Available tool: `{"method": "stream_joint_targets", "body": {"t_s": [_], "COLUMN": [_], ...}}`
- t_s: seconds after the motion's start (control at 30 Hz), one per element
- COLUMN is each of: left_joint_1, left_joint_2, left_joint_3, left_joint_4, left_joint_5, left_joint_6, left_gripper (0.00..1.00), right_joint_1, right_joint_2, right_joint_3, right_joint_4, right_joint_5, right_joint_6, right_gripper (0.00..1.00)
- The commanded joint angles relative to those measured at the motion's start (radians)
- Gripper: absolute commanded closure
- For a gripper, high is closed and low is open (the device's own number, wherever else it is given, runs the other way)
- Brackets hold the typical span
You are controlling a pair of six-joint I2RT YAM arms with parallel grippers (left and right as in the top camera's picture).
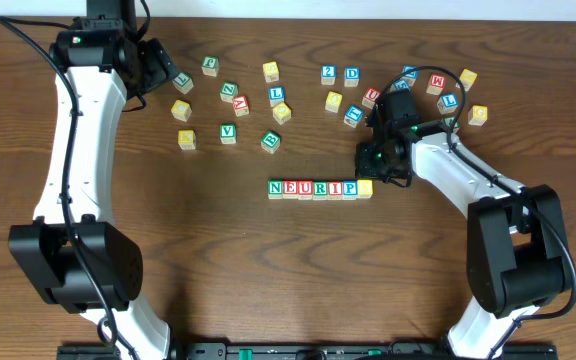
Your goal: Spell out NEURIPS
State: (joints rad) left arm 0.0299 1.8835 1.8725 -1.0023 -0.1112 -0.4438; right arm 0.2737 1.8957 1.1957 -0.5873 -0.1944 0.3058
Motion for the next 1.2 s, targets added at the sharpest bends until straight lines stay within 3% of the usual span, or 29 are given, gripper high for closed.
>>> {"method": "stream_joint_targets", "body": {"t_s": [0.0,1.17], "left_joint_1": [0.002,0.002], "left_joint_2": [0.008,0.008], "left_joint_3": [-0.003,-0.003], "left_joint_4": [-0.003,-0.003], "left_joint_5": [-0.013,-0.013], "left_joint_6": [0.006,0.006], "left_gripper": [0.02,0.02], "right_joint_1": [0.005,0.005], "right_joint_2": [0.005,0.005], "right_joint_3": [0.018,0.018], "right_joint_4": [-0.014,-0.048], "right_joint_5": [-0.03,-0.052], "right_joint_6": [-0.023,-0.053], "right_gripper": [0.99,0.99]}}
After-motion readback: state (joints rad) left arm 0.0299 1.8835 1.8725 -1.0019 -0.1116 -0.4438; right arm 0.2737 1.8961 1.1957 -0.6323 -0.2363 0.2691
